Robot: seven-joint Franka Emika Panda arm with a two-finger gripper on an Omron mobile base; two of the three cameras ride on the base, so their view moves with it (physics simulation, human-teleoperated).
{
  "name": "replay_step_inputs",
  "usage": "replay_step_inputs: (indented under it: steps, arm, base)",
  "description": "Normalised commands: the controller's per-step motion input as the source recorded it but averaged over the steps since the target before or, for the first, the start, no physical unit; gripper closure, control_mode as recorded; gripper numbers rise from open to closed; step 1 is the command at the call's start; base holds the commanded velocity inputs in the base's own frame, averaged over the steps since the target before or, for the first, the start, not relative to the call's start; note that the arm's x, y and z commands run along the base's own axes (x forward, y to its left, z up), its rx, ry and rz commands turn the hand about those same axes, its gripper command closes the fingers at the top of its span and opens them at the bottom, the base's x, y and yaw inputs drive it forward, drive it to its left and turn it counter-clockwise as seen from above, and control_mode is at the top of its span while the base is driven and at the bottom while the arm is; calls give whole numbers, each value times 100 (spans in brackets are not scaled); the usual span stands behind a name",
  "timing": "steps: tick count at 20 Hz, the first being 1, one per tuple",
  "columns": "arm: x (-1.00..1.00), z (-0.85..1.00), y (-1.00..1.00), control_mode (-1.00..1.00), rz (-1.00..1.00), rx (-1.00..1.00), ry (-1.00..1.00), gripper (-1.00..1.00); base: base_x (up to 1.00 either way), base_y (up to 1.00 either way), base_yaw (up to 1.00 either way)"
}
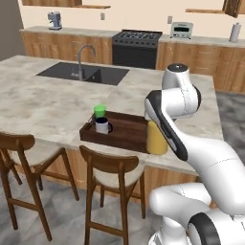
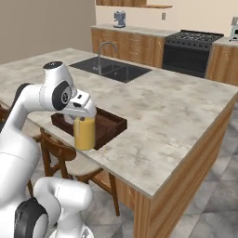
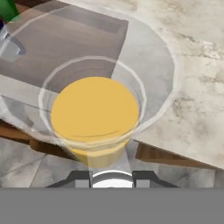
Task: There is a tray on the dining counter. Grab the cup, mug, and pitcher and place them on the tray. The pitcher may be placed next to the tray if it cannot fit the tray.
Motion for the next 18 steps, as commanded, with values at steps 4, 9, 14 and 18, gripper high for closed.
replay_step_inputs:
  steps: [4,9,14,18]
  arm:
    - [0,0,0,100,0,0,0,100]
    - [0,0,0,100,0,0,0,100]
    - [0,0,0,100,0,0,0,100]
    - [0,0,0,100,0,0,0,100]
  base:
    - [29,42,-18]
    - [34,-4,-4]
    - [47,-10,0]
    - [65,-5,0]
